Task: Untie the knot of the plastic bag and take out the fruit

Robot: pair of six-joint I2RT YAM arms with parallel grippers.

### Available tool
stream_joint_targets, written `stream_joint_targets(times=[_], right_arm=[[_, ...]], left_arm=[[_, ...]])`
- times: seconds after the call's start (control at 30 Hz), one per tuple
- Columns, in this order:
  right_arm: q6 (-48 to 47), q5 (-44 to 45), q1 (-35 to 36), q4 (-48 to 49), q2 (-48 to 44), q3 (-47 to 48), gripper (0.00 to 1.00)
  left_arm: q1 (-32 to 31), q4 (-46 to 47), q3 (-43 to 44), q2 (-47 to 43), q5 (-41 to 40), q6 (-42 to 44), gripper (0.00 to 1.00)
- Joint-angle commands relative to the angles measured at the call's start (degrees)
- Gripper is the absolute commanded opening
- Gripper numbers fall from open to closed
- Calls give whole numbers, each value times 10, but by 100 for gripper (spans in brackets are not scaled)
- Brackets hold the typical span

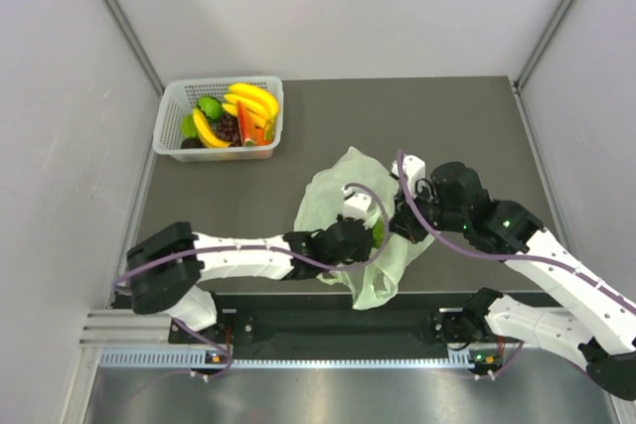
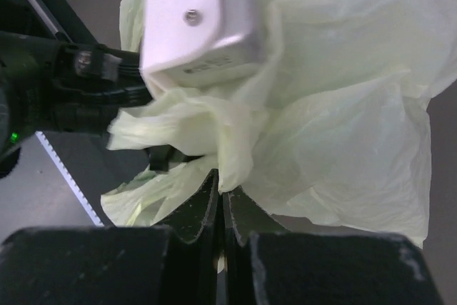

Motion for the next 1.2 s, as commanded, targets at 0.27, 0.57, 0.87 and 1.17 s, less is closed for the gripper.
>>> stream_joint_targets(times=[0.27, 0.57, 0.87, 1.17], right_arm=[[9, -34, -6, 25, -5, -34, 0], [1, -41, -6, 37, 12, -42, 0], [0, -32, -5, 33, 18, -31, 0], [20, 6, -5, 31, 11, -33, 0]], left_arm=[[46, 136, 74, 152, 12, 8, 57], [47, 157, 104, 217, 4, 6, 76], [60, 121, 134, 279, 23, 0, 69], [78, 130, 87, 242, 27, -4, 0]])
